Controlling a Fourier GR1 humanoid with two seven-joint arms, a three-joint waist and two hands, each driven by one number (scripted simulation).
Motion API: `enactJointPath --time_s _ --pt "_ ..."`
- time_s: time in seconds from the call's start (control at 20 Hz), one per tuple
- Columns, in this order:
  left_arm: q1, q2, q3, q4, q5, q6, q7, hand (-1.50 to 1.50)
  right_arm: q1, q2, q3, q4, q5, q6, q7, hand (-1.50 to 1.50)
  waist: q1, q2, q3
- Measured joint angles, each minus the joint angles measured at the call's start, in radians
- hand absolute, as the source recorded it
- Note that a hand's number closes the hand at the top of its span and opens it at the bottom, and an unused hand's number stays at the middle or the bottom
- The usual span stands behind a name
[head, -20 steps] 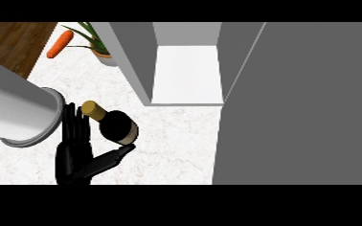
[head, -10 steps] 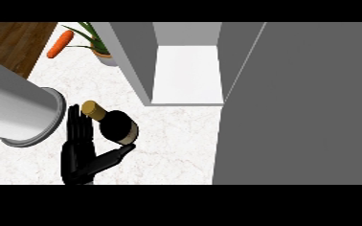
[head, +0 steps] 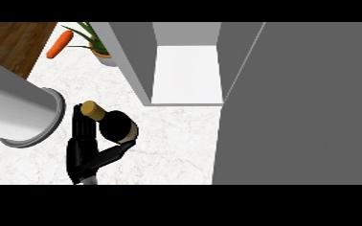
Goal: Pick up the wine, place it into the cabinet and close the cabinet
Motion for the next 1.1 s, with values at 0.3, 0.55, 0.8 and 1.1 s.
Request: enactJointPath --time_s 0.3,0.55,0.8,1.1 --pt "-0.044 -0.011 -0.005 0.088 0.025 -0.011 -0.048 -1.5 -0.017 0.004 0.01 0.004 0.003 0.004 0.002 -1.5 0.001 0.0 0.0" --pt "-0.076 -0.013 0.004 0.174 0.056 -0.047 -0.107 -1.5 -0.015 0.008 0.006 0.006 0.006 0.004 -0.003 -1.5 0.001 0.0 0.0" --pt "-0.095 -0.009 0.005 0.233 0.1 -0.081 -0.165 1.5 -0.002 0.016 0.024 0.003 0.012 -0.002 -0.003 -1.5 0.001 0.0 0.0" --pt "-0.178 -0.004 0.018 0.315 0.111 -0.155 -0.184 1.5 -0.017 0.012 0.016 0.003 0.011 -0.001 0.013 -1.5 -0.001 0.0 0.0"
